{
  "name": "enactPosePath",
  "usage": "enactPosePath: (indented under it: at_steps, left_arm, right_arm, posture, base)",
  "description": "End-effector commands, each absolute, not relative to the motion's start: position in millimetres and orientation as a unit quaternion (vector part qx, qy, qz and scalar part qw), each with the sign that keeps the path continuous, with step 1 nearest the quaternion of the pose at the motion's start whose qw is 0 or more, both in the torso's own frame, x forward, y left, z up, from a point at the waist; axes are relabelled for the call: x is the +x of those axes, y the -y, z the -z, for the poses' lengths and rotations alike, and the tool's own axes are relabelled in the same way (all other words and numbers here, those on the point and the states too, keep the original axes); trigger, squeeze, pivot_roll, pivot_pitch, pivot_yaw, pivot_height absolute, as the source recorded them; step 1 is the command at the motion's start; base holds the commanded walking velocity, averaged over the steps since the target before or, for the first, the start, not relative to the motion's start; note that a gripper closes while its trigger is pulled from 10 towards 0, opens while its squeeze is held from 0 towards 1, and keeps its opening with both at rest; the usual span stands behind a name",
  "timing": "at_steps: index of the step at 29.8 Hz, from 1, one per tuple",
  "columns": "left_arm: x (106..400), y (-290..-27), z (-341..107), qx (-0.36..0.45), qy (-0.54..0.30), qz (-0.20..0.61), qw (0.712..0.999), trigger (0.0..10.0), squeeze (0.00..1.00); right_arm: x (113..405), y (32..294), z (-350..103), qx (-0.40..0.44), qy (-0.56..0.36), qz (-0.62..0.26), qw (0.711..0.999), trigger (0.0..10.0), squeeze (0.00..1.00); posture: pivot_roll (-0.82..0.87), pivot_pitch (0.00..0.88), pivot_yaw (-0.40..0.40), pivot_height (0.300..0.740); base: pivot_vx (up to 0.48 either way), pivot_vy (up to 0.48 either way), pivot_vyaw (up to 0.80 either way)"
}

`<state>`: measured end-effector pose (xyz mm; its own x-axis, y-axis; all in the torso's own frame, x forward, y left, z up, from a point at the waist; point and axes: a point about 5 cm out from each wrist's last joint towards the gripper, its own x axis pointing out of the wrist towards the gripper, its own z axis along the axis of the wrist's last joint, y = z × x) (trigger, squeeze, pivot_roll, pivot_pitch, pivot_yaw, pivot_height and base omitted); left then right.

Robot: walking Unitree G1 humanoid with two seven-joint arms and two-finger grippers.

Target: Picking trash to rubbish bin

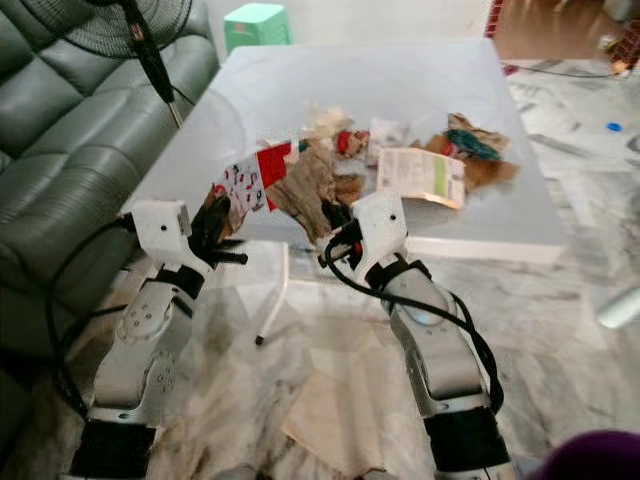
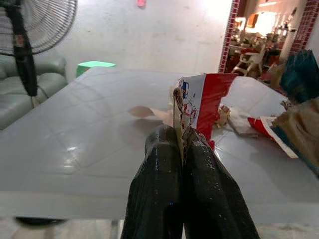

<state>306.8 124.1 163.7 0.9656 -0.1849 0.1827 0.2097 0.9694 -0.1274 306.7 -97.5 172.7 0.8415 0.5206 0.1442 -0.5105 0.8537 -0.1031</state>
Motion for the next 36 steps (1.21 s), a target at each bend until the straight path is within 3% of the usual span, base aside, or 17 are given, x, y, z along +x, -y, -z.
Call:
enactPosePath:
  at_steps: [1, 12, 13, 14, 15, 17, 18, 19, 28, 36]
  left_arm:
    - [308, -129, -165, -0.074, 0.087, 0.093, 0.989, 4.6, 0.00]
    - [308, -131, -164, -0.084, 0.086, 0.089, 0.989, 4.6, 0.00]
    - [308, -131, -164, -0.085, 0.085, 0.089, 0.989, 4.4, 0.00]
    - [309, -130, -164, -0.085, 0.085, 0.090, 0.989, 4.5, 0.00]
    - [309, -130, -164, -0.085, 0.085, 0.090, 0.989, 4.7, 0.00]
    - [309, -130, -164, -0.085, 0.085, 0.090, 0.989, 4.9, 0.00]
    - [310, -130, -164, -0.083, 0.084, 0.092, 0.989, 5.6, 0.00]
    - [310, -129, -164, -0.081, 0.082, 0.094, 0.989, 10.0, 0.00]
    - [310, -129, -163, -0.083, 0.077, 0.096, 0.989, 10.0, 0.00]
    - [312, -129, -163, -0.093, 0.071, 0.098, 0.988, 10.0, 0.00]
  right_arm:
    - [306, 94, -177, -0.030, 0.093, -0.275, 0.957, 0.0, 0.00]
    - [306, 95, -177, -0.030, 0.092, -0.272, 0.957, 0.0, 0.00]
    - [306, 95, -177, -0.030, 0.092, -0.272, 0.957, 1.0, 0.00]
    - [306, 95, -177, -0.030, 0.092, -0.270, 0.958, 8.3, 0.00]
    - [307, 96, -177, -0.031, 0.091, -0.265, 0.959, 10.0, 0.00]
    - [307, 97, -177, -0.030, 0.090, -0.261, 0.961, 10.0, 0.00]
    - [307, 98, -177, -0.030, 0.090, -0.259, 0.961, 10.0, 0.00]
    - [308, 99, -177, -0.029, 0.089, -0.256, 0.962, 10.0, 0.00]
    - [309, 101, -176, -0.023, 0.084, -0.243, 0.966, 10.0, 0.00]
    - [311, 104, -175, -0.016, 0.076, -0.230, 0.970, 10.0, 0.00]
  posture:
    - [-0.03, 0.081, 0.059, 0.740]
    - [-0.03, 0.081, 0.058, 0.740]
    - [-0.03, 0.081, 0.059, 0.740]
    - [-0.03, 0.083, 0.060, 0.740]
    - [-0.03, 0.083, 0.060, 0.740]
    - [-0.03, 0.083, 0.062, 0.740]
    - [-0.03, 0.083, 0.062, 0.740]
    - [-0.03, 0.084, 0.063, 0.740]
    - [-0.03, 0.086, 0.065, 0.740]
    - [-0.03, 0.081, 0.070, 0.740]
  base:
    - [0.000, 0.000, 0.00]
    - [0.000, 0.000, 0.00]
    - [0.000, 0.000, 0.00]
    - [0.000, 0.000, 0.00]
    - [0.000, 0.000, 0.00]
    - [0.000, 0.000, 0.00]
    - [0.000, 0.000, 0.00]
    - [0.000, 0.000, 0.00]
    - [0.000, 0.000, 0.00]
    - [0.000, 0.000, -0.76]
